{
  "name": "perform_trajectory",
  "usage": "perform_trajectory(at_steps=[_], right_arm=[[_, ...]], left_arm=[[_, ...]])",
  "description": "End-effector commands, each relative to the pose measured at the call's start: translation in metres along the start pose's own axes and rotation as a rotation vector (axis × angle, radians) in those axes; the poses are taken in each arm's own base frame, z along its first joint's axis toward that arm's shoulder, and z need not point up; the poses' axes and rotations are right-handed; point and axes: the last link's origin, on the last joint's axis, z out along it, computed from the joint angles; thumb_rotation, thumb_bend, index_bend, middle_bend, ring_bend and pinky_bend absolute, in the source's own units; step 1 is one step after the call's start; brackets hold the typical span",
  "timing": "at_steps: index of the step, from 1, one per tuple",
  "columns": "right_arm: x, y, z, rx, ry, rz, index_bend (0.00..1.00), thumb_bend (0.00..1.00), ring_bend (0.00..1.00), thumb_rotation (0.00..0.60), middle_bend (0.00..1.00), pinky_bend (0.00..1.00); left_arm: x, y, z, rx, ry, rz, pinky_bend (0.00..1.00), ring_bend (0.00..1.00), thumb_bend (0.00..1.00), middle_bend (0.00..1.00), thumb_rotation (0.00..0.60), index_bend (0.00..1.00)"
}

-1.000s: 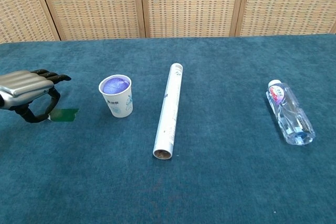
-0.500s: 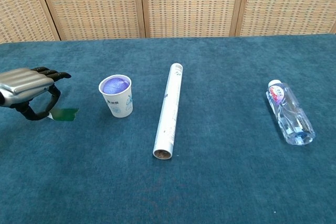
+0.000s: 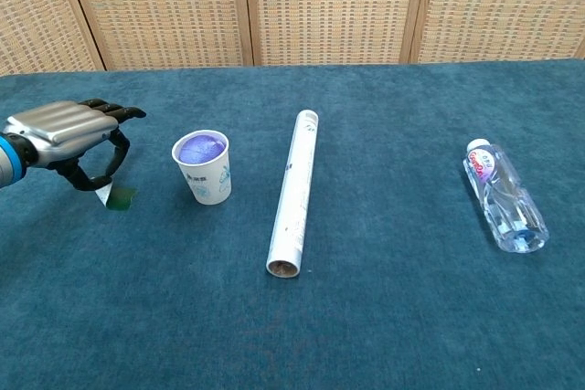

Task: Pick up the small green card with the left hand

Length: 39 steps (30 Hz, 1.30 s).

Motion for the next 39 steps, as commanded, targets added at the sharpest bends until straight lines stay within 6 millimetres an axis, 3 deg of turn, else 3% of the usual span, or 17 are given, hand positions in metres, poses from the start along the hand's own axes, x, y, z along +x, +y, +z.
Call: perform_trajectory(at_steps=[1, 9, 17, 28, 32, 36, 39], right_arm=[[0.000, 0.000, 0.000, 0.001, 0.001, 0.000, 0.00, 0.15, 0.00, 0.600, 0.00, 0.00], [0.001, 0.000, -0.001, 0.002, 0.004, 0.004, 0.00, 0.15, 0.00, 0.600, 0.00, 0.00], [0.001, -0.001, -0.002, 0.006, 0.003, 0.005, 0.00, 0.15, 0.00, 0.600, 0.00, 0.00], [0.001, -0.002, -0.003, 0.015, 0.002, 0.003, 0.00, 0.15, 0.00, 0.600, 0.00, 0.00], [0.002, -0.002, -0.003, 0.013, 0.006, 0.004, 0.00, 0.15, 0.00, 0.600, 0.00, 0.00], [0.002, -0.001, -0.003, 0.011, 0.006, 0.004, 0.00, 0.15, 0.00, 0.600, 0.00, 0.00], [0.002, -0.001, -0.003, 0.010, 0.008, 0.002, 0.00, 0.14, 0.00, 0.600, 0.00, 0.00]], left_arm=[[0.005, 0.006, 0.003, -0.013, 0.017, -0.014, 0.00, 0.00, 0.50, 0.00, 0.600, 0.67], [0.020, 0.022, 0.004, -0.056, 0.056, -0.037, 0.00, 0.00, 0.50, 0.00, 0.600, 0.67], [0.038, 0.025, -0.001, -0.072, 0.115, -0.055, 0.00, 0.00, 0.49, 0.00, 0.600, 0.67], [0.058, 0.012, -0.015, -0.051, 0.177, -0.094, 0.00, 0.00, 0.49, 0.00, 0.600, 0.67], [0.065, 0.001, -0.026, -0.026, 0.210, -0.131, 0.00, 0.00, 0.43, 0.00, 0.600, 0.67], [0.075, -0.011, -0.045, 0.000, 0.257, -0.197, 0.00, 0.00, 0.33, 0.00, 0.600, 0.57], [0.080, -0.020, -0.065, 0.023, 0.289, -0.256, 0.00, 0.00, 0.26, 0.00, 0.600, 0.43]])
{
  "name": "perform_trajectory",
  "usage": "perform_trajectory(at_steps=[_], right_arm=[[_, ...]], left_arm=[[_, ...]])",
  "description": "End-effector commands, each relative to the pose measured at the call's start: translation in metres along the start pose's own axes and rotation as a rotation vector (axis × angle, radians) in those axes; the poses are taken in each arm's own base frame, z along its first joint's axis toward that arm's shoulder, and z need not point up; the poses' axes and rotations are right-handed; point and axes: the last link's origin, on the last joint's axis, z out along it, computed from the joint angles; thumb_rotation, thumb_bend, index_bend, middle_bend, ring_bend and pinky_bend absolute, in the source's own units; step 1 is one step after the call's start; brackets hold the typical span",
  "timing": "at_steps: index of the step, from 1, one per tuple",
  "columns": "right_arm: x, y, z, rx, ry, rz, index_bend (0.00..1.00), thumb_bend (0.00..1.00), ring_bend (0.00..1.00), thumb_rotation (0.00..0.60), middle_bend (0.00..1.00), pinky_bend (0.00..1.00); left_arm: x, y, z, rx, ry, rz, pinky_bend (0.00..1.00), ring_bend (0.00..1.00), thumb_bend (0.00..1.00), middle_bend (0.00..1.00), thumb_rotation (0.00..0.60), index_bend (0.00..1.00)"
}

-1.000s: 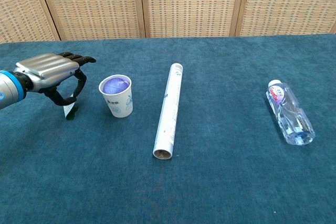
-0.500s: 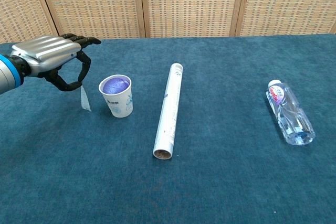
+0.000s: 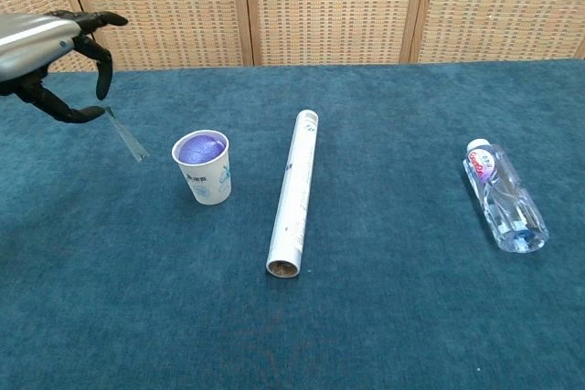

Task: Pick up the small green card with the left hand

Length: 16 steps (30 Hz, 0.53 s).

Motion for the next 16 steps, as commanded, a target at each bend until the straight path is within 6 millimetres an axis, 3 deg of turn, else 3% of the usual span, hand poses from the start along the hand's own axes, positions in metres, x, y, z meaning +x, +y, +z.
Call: perform_trajectory(at_steps=[1, 9, 16], right_arm=[[0.000, 0.000, 0.000, -0.001, 0.003, -0.001, 0.00, 0.14, 0.00, 0.600, 0.00, 0.00], [0.002, 0.000, -0.001, -0.004, 0.010, -0.005, 0.00, 0.15, 0.00, 0.600, 0.00, 0.00], [0.002, -0.002, -0.002, -0.001, 0.014, -0.008, 0.00, 0.15, 0.00, 0.600, 0.00, 0.00]], left_arm=[[0.015, -0.012, -0.024, 0.040, 0.048, -0.071, 0.00, 0.00, 0.24, 0.00, 0.600, 0.37], [0.026, -0.023, -0.077, 0.100, 0.052, -0.039, 0.00, 0.00, 0.15, 0.00, 0.600, 0.13], [0.028, -0.025, -0.120, 0.197, -0.015, -0.075, 0.00, 0.00, 0.08, 0.00, 0.600, 0.05]])
